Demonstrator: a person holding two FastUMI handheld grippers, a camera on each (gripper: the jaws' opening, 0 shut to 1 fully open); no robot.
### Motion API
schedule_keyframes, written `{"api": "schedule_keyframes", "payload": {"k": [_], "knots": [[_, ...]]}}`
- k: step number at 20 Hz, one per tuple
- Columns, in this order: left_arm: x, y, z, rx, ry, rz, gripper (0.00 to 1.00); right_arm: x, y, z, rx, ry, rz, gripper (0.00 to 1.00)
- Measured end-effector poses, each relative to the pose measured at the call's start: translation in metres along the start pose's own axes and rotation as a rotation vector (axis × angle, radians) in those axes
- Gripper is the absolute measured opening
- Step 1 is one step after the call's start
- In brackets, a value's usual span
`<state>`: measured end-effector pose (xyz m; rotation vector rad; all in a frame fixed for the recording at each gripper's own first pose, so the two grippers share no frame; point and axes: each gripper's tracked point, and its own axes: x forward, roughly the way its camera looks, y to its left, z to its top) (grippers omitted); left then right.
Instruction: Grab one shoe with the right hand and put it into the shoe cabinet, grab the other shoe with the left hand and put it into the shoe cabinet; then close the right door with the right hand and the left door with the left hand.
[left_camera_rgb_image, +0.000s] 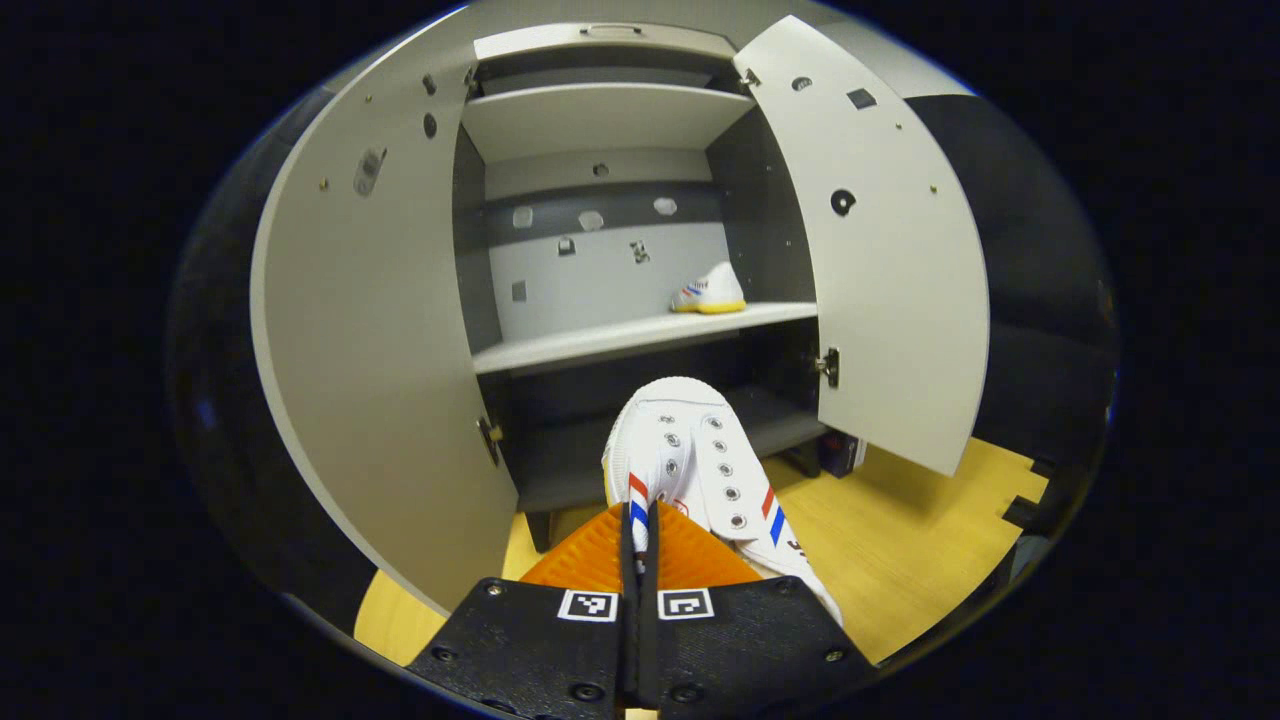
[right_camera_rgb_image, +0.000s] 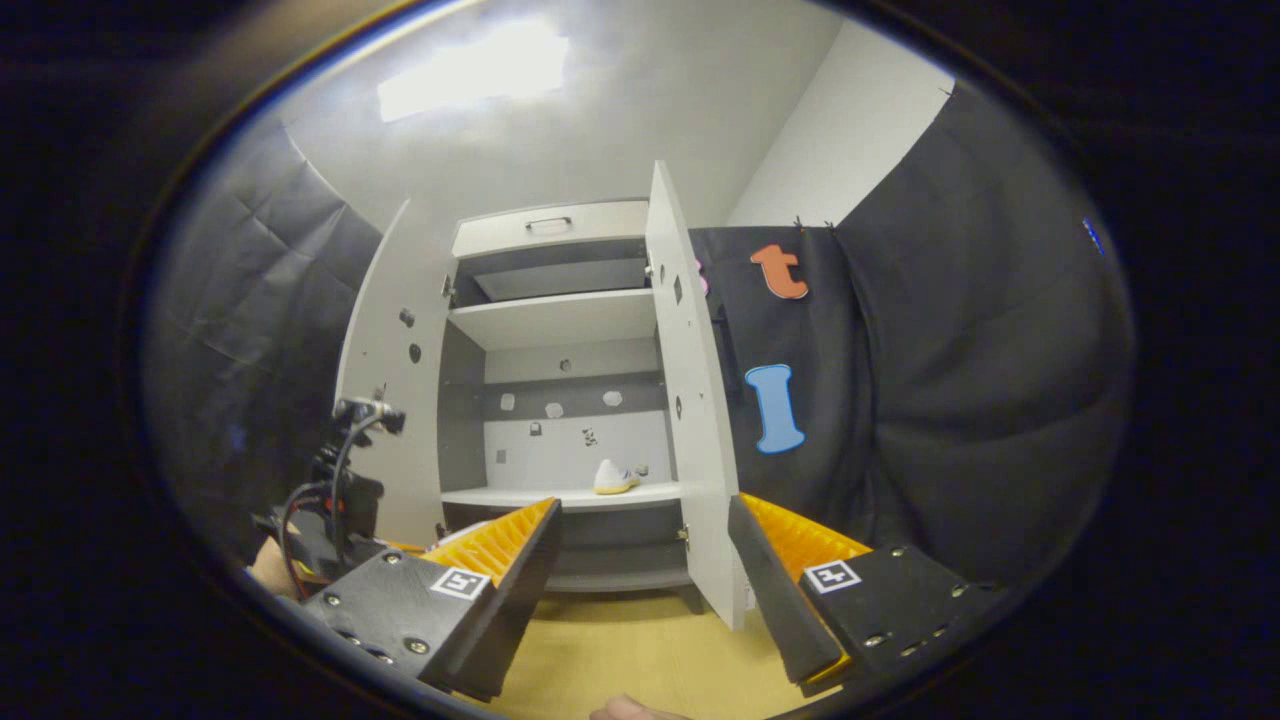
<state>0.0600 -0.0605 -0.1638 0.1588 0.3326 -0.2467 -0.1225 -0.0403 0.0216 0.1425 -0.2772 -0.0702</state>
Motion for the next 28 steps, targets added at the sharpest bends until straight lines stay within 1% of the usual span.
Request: {"api": "schedule_keyframes", "payload": {"k": [3,5,7,8,11,13,15,17,18,21,24,25,26,27,28], "knots": [[-0.005,0.009,0.05,-0.025,-0.053,0.014,0.0,0.0,-0.002,0.001,0.008,0.002,0.005,0.98],[-0.002,0.016,0.086,-0.024,-0.103,0.015,0.0,-0.001,-0.003,0.001,0.001,0.0,0.009,0.98],[0.007,0.025,0.12,-0.065,-0.16,0.024,0.0,-0.002,-0.002,0.004,-0.005,-0.01,0.014,0.98],[0.012,0.032,0.136,-0.075,-0.189,0.042,0.0,-0.002,-0.001,0.003,-0.005,-0.011,0.016,0.98],[0.029,0.058,0.183,-0.072,-0.272,0.131,0.0,-0.003,0.001,0.004,0.006,-0.011,0.03,0.98],[0.045,0.066,0.212,-0.069,-0.288,0.162,0.0,-0.009,0.004,0.008,0.022,-0.016,0.057,0.98],[0.067,0.067,0.232,-0.093,-0.264,0.15,0.0,-0.011,0.004,0.012,0.031,-0.027,0.073,0.98],[0.091,0.072,0.247,-0.136,-0.234,0.14,0.01,-0.013,0.0,0.015,0.027,-0.037,0.069,0.98],[0.106,0.074,0.253,-0.139,-0.216,0.145,0.02,-0.013,-0.002,0.015,0.024,-0.039,0.065,0.98],[0.151,0.088,0.257,-0.12,-0.172,0.207,0.02,-0.013,-0.013,0.018,0.052,-0.048,0.04,0.98],[0.195,0.098,0.248,-0.059,-0.122,0.243,0.02,-0.01,-0.023,0.014,0.045,-0.036,0.028,0.98],[0.208,0.1,0.241,-0.055,-0.102,0.247,0.02,-0.009,-0.028,0.011,0.026,-0.026,0.024,0.94],[0.22,0.101,0.236,-0.061,-0.089,0.25,0.02,-0.007,-0.033,0.009,0.02,-0.023,0.012,0.98],[0.229,0.102,0.226,-0.077,-0.064,0.253,0.02,-0.005,-0.04,0.01,0.037,-0.022,-0.02,0.98],[0.241,0.102,0.217,-0.091,-0.044,0.252,0.02,-0.003,-0.041,0.009,0.052,-0.021,-0.037,0.98]]}}
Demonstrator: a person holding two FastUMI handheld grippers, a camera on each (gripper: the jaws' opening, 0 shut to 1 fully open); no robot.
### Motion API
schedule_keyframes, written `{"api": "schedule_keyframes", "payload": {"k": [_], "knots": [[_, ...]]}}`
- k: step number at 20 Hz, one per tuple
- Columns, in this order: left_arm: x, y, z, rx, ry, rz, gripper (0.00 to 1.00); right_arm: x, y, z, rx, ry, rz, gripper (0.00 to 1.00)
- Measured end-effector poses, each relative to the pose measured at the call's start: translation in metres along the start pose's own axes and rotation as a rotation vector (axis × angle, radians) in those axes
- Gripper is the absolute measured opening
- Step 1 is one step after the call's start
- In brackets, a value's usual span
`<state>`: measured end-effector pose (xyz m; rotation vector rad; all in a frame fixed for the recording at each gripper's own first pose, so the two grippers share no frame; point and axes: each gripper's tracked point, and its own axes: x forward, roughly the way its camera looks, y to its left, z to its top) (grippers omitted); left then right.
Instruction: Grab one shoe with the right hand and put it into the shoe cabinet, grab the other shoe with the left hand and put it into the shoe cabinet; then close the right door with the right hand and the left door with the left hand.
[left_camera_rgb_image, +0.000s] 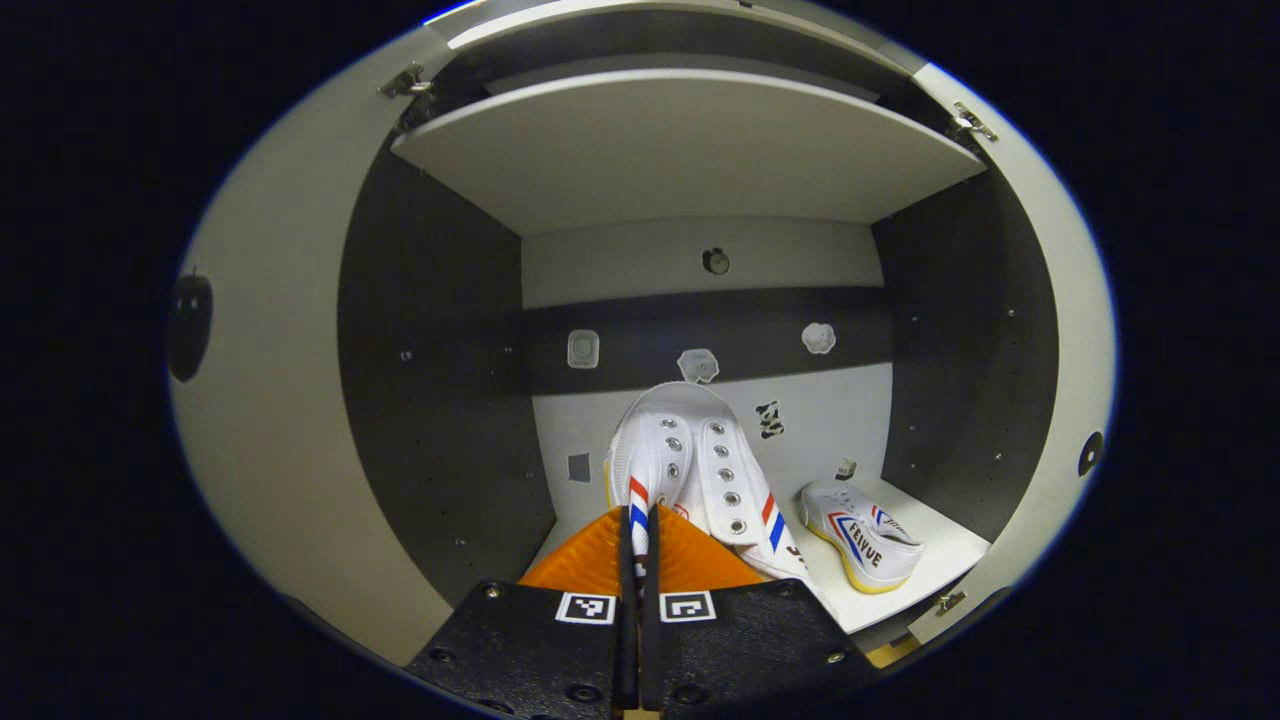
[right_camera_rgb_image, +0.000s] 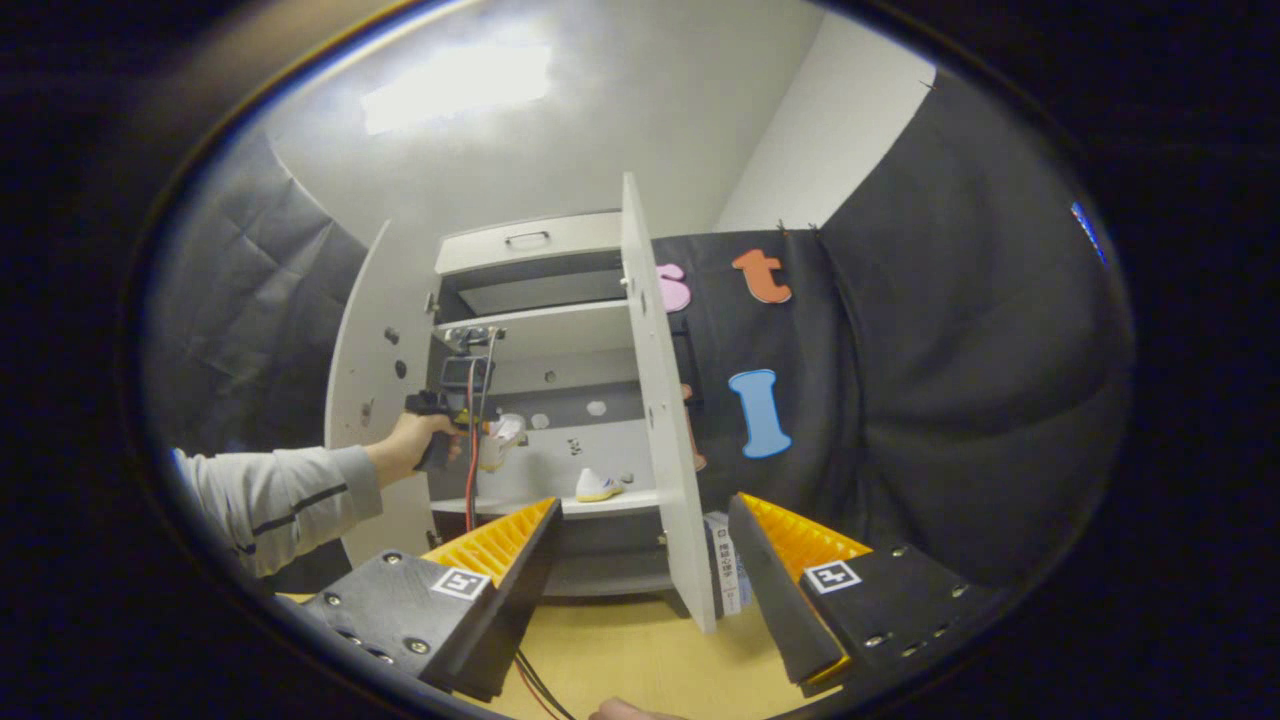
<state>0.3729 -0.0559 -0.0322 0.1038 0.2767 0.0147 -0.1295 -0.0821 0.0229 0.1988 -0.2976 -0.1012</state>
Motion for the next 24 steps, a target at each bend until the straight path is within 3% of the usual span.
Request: {"api": "schedule_keyframes", "payload": {"k": [1,2,4,5,6,9,10,11,13,14,15,18,20,21,23,24], "knots": [[0.008,-0.003,-0.01,-0.018,0.019,-0.005,0.02,0.002,0.005,-0.002,0.003,0.002,0.02,0.94],[0.016,-0.007,-0.019,-0.04,0.037,-0.012,0.02,0.003,0.012,-0.006,0.004,0.012,0.049,0.98],[0.024,-0.01,-0.033,-0.056,0.062,-0.016,0.02,0.005,0.013,-0.015,0.002,0.036,0.076,0.98],[0.029,-0.011,-0.039,-0.057,0.076,-0.019,0.04,0.008,0.008,-0.019,-0.005,0.044,0.066,0.94],[0.034,-0.011,-0.046,-0.068,0.089,-0.02,0.06,0.011,0.003,-0.022,-0.013,0.05,0.048,0.98],[0.036,-0.016,-0.052,-0.099,0.094,-0.054,0.1,0.012,-0.002,-0.024,-0.03,0.055,0.027,0.99],[0.038,-0.01,-0.038,-0.086,0.025,-0.044,0.24,0.011,-0.004,-0.023,-0.03,0.054,0.027,0.94],[0.036,-0.012,-0.029,-0.079,0.003,-0.058,0.26,0.011,-0.006,-0.021,-0.028,0.05,0.02,0.98],[0.02,-0.017,-0.026,-0.026,0.028,-0.093,0.48,0.01,-0.012,-0.018,-0.021,0.042,0.003,0.98],[0.013,-0.016,-0.022,-0.002,0.031,-0.096,0.76,0.01,-0.013,-0.017,-0.02,0.039,-0.001,0.98],[0.006,-0.013,-0.015,0.006,0.022,-0.084,0.82,0.008,-0.015,-0.016,-0.022,0.038,-0.004,0.98],[-0.018,0.006,0.0,0.007,-0.016,-0.025,0.92,0.003,-0.019,-0.01,-0.038,0.03,-0.015,0.98],[-0.038,0.013,0.002,0.034,-0.014,-0.03,0.97,0.002,-0.02,-0.006,-0.038,0.02,-0.017,0.98],[-0.051,0.018,0.001,0.042,-0.005,-0.04,0.96,0.001,-0.021,-0.006,-0.036,0.019,-0.021,0.94],[-0.077,0.03,-0.007,0.032,0.038,-0.037,0.98,-0.001,-0.023,-0.007,-0.05,0.021,-0.014,0.94],[-0.09,0.036,-0.009,0.035,0.049,-0.035,0.98,0.0,-0.025,-0.008,-0.059,0.024,-0.005,0.98]]}}
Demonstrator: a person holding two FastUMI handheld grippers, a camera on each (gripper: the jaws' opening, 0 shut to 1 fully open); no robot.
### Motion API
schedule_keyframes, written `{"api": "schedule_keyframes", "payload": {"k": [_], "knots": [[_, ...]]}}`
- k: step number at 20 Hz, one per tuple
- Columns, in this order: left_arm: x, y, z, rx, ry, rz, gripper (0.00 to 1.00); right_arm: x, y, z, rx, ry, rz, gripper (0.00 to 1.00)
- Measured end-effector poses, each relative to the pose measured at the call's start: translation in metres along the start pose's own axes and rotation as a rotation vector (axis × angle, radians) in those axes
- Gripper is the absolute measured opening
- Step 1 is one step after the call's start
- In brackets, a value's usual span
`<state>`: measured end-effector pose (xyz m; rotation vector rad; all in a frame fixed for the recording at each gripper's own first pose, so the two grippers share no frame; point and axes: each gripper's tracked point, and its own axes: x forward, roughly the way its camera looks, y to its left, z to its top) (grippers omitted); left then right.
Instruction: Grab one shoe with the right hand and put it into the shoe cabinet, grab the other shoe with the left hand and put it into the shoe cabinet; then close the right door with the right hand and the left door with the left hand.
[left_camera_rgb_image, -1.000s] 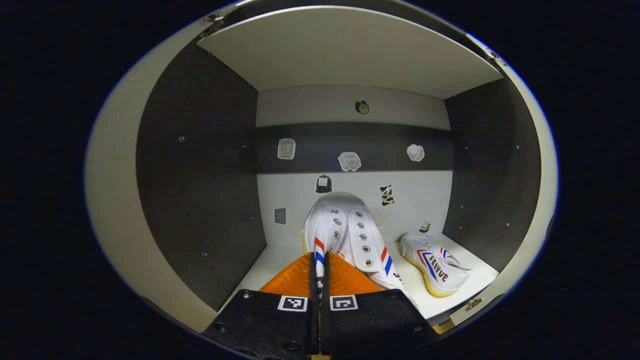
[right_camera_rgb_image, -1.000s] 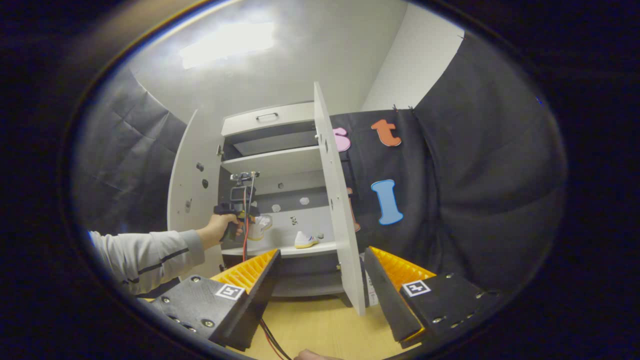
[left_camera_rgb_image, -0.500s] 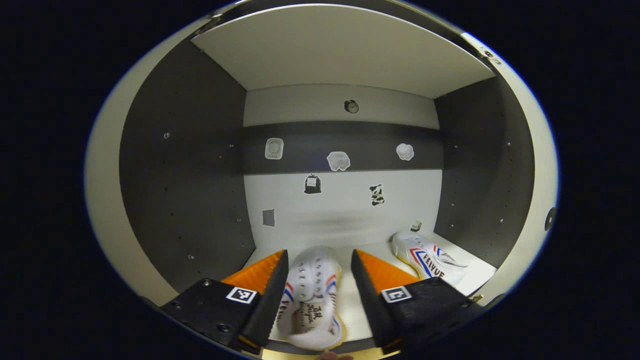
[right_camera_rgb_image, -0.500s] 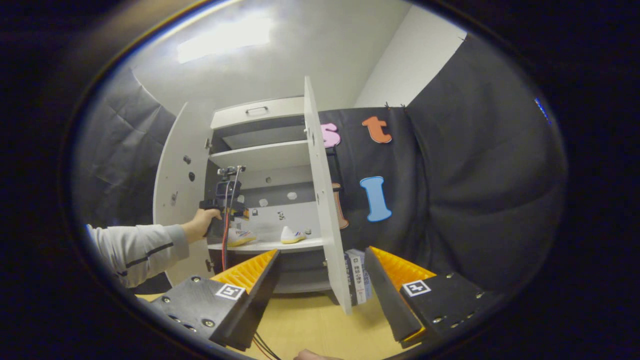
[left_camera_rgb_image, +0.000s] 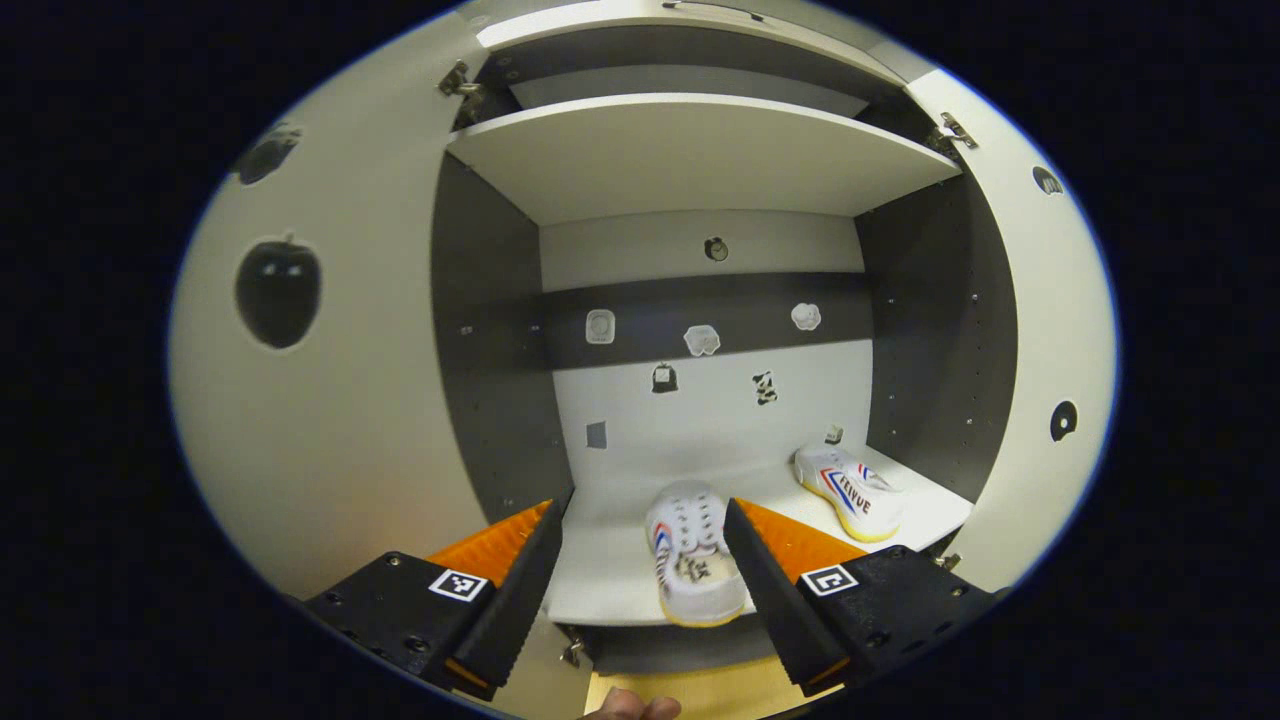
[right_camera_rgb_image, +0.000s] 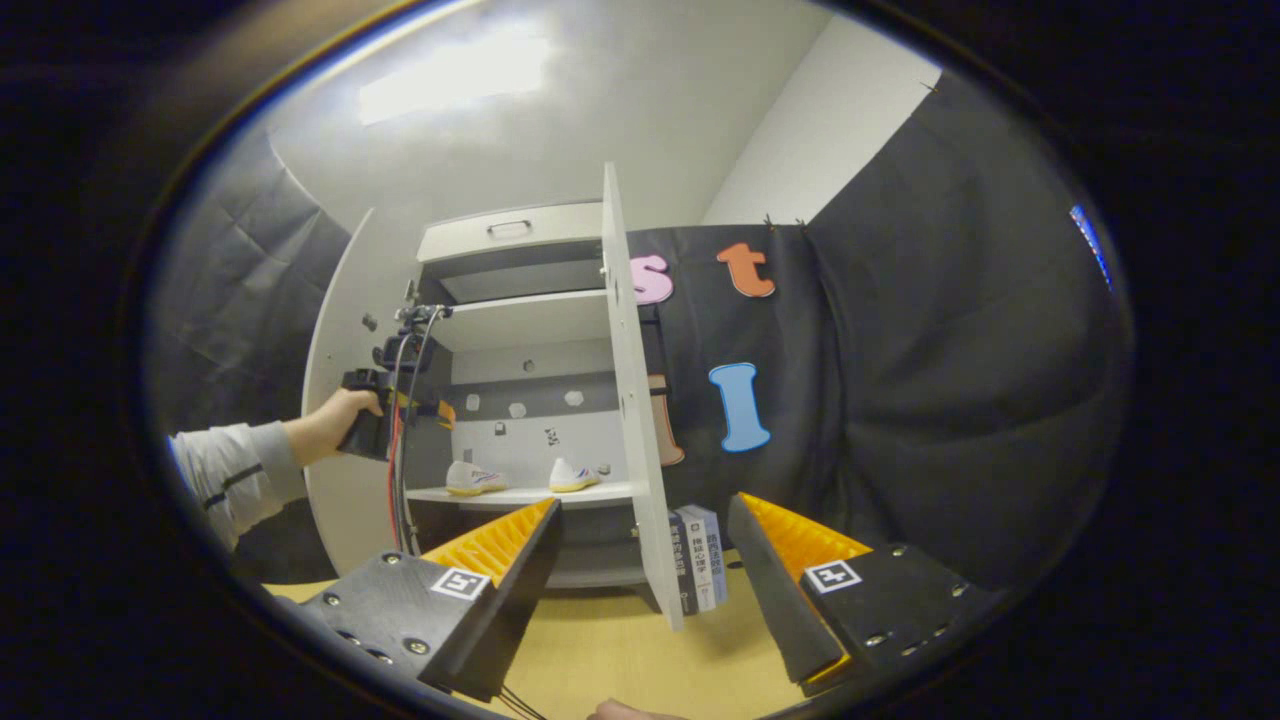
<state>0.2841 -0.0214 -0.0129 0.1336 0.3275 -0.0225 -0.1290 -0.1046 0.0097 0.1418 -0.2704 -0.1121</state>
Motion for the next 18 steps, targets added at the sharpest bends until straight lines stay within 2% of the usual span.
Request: {"api": "schedule_keyframes", "payload": {"k": [2,4,7,8,9,10,13,14,17,18], "knots": [[-0.024,0.015,-0.006,0.014,0.02,0.012,0.98,0.002,-0.013,-0.01,-0.019,0.036,-0.017,0.98],[-0.057,0.004,-0.013,-0.009,0.036,-0.056,0.96,0.006,-0.026,-0.011,-0.025,0.05,-0.046,0.98],[-0.095,-0.019,-0.026,-0.047,0.008,-0.159,0.95,0.008,-0.025,-0.011,0.068,0.088,0.03,0.94],[-0.105,-0.027,-0.036,-0.044,0.021,-0.193,0.96,0.011,-0.031,-0.01,0.075,0.106,0.052,0.99],[-0.117,-0.033,-0.044,-0.036,0.027,-0.222,0.96,0.015,-0.041,-0.01,0.056,0.13,0.054,1.0],[-0.126,-0.038,-0.048,-0.036,0.021,-0.243,0.97,0.018,-0.056,-0.008,0.025,0.153,0.048,0.94],[-0.152,-0.047,-0.064,-0.031,0.005,-0.298,0.98,0.036,-0.093,0.002,-0.036,0.223,0.012,0.94],[-0.159,-0.046,-0.066,-0.03,-0.018,-0.302,0.98,0.044,-0.106,0.01,-0.061,0.227,-0.001,0.98],[-0.182,-0.048,-0.073,-0.054,-0.066,-0.333,0.98,0.067,-0.13,0.024,-0.134,0.26,-0.001,0.98],[-0.191,-0.049,-0.078,-0.064,-0.069,-0.35,0.98,0.076,-0.134,0.028,-0.151,0.269,0.016,0.94]]}}
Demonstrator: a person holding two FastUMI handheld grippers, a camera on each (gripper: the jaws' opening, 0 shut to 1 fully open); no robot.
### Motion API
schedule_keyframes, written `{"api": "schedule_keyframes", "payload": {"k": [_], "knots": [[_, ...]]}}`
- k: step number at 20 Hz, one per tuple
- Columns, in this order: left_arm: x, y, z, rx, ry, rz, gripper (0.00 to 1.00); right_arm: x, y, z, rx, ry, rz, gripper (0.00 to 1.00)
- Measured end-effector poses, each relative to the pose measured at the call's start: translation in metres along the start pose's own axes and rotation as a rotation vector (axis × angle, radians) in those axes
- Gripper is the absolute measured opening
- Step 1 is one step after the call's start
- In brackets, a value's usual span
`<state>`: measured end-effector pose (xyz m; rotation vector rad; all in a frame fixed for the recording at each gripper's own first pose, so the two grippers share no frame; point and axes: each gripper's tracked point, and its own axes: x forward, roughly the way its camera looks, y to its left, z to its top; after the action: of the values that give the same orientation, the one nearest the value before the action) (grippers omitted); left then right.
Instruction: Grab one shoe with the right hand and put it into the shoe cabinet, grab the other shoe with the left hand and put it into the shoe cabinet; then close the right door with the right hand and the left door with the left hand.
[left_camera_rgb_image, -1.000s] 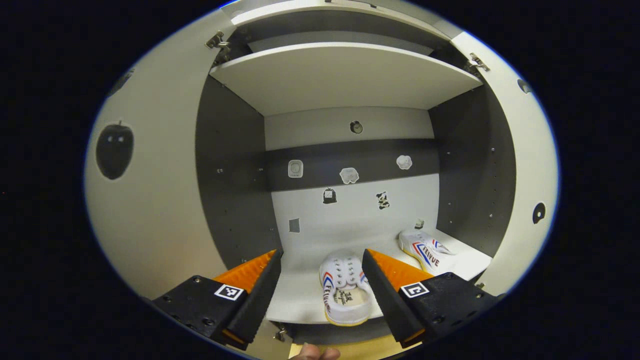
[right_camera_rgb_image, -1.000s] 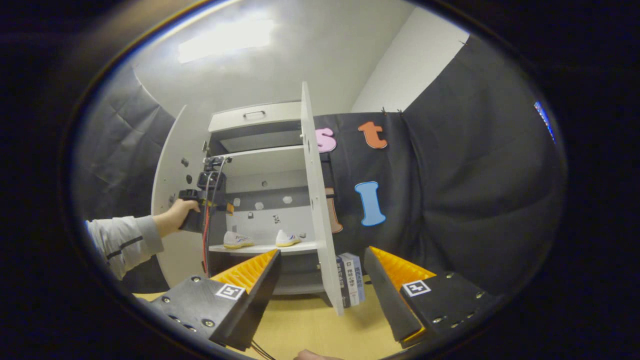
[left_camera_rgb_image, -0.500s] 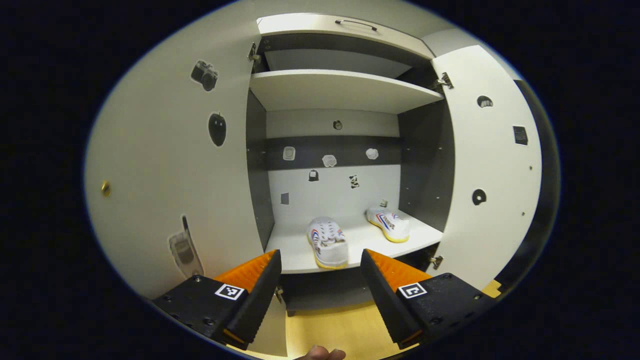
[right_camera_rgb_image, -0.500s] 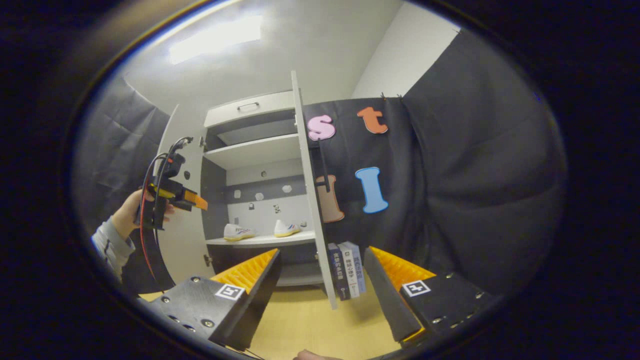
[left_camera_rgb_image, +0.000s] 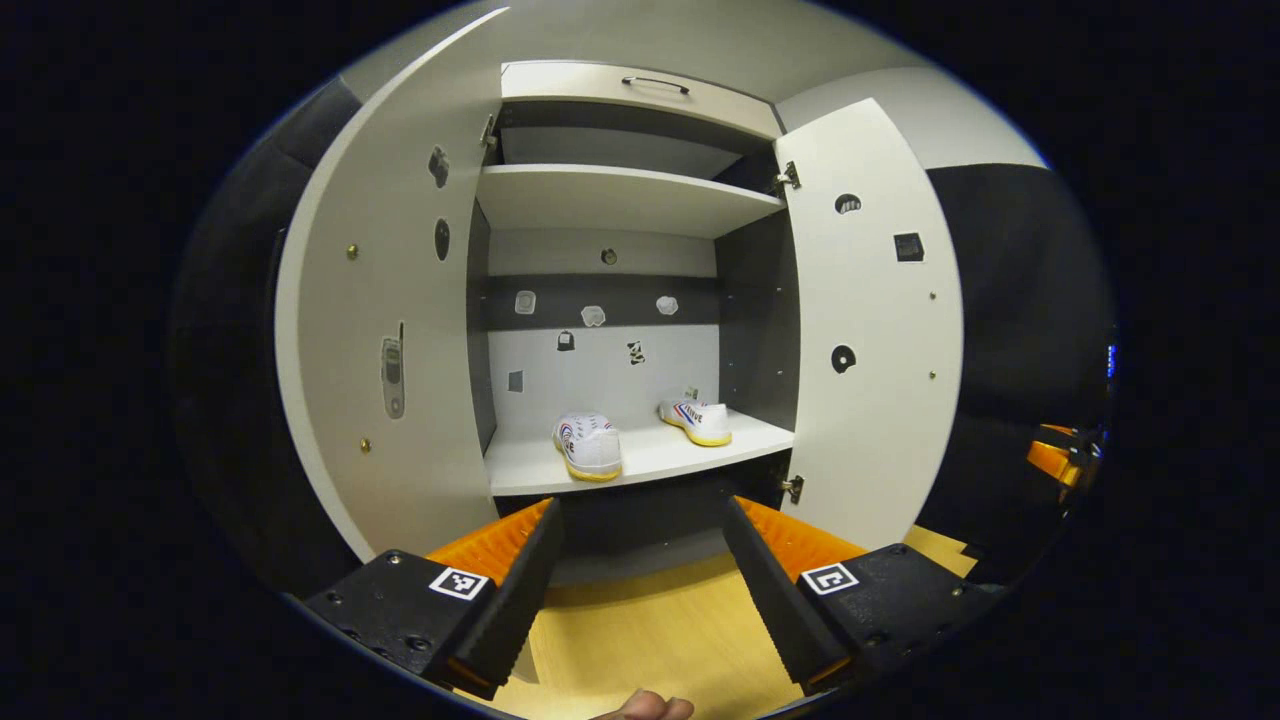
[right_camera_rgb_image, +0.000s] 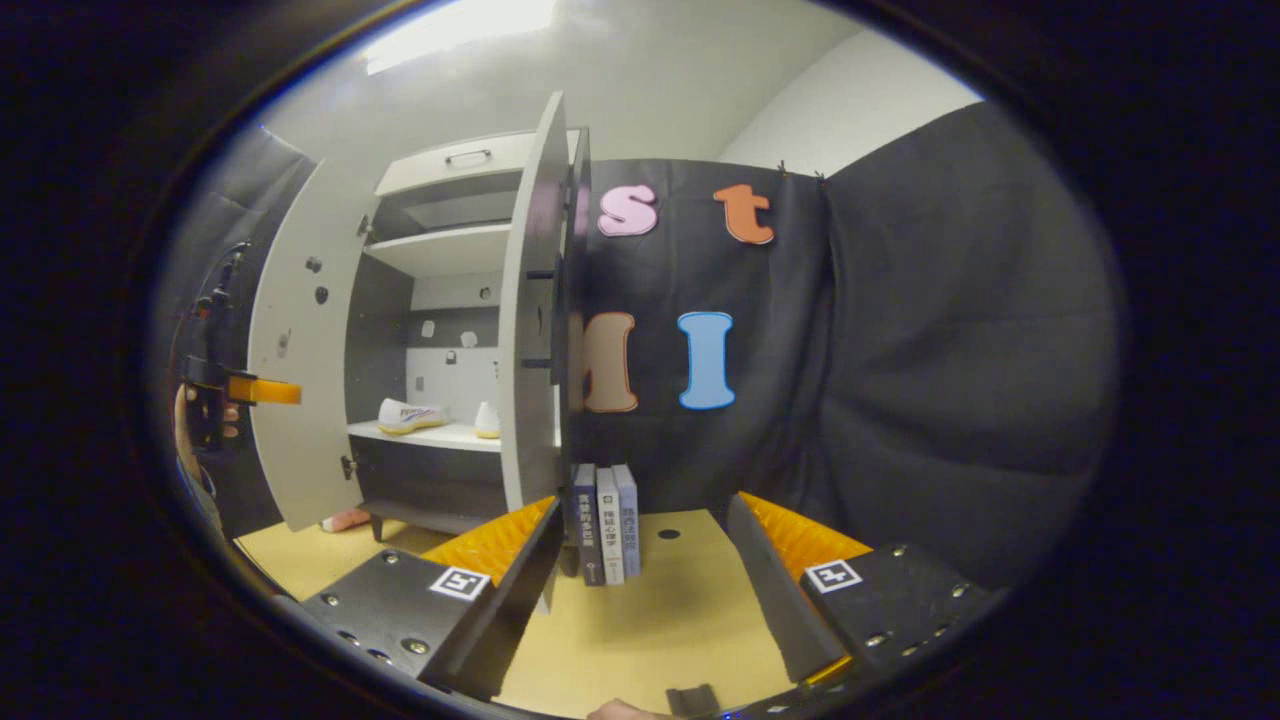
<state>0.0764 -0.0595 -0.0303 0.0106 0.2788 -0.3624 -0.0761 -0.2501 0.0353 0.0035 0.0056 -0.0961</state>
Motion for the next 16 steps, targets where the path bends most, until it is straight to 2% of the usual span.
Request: {"api": "schedule_keyframes", "payload": {"k": [3,6,7,8,10,13,14,15,16], "knots": [[-0.028,-0.005,-0.014,-0.012,-0.021,-0.021,0.98,0.026,-0.024,0.024,-0.062,-0.028,0.006,0.98],[-0.056,-0.005,-0.024,-0.003,-0.064,0.001,0.98,0.055,-0.038,0.035,-0.112,-0.016,0.049,0.98],[-0.065,-0.006,-0.026,-0.006,-0.085,0.002,0.97,0.065,-0.043,0.041,-0.085,-0.009,0.054,0.94],[-0.073,-0.008,-0.028,-0.013,-0.103,-0.001,0.97,0.077,-0.047,0.049,-0.026,-0.007,0.053,0.95],[-0.089,-0.015,-0.052,-0.001,-0.064,-0.038,0.97,0.095,-0.061,0.064,0.069,-0.002,0.022,0.98],[-0.105,-0.024,-0.064,-0.021,-0.039,-0.114,0.97,0.106,-0.061,0.091,0.081,-0.039,0.066,0.99],[-0.108,-0.018,-0.064,-0.019,-0.046,-0.108,0.97,0.108,-0.065,0.1,0.08,-0.058,0.047,0.94],[-0.11,-0.014,-0.063,-0.009,-0.052,-0.102,0.96,0.111,-0.065,0.109,0.091,-0.073,0.031,0.99],[-0.113,-0.012,-0.059,-0.002,-0.072,-0.108,0.97,0.114,-0.058,0.114,0.106,-0.08,0.036,0.98]]}}
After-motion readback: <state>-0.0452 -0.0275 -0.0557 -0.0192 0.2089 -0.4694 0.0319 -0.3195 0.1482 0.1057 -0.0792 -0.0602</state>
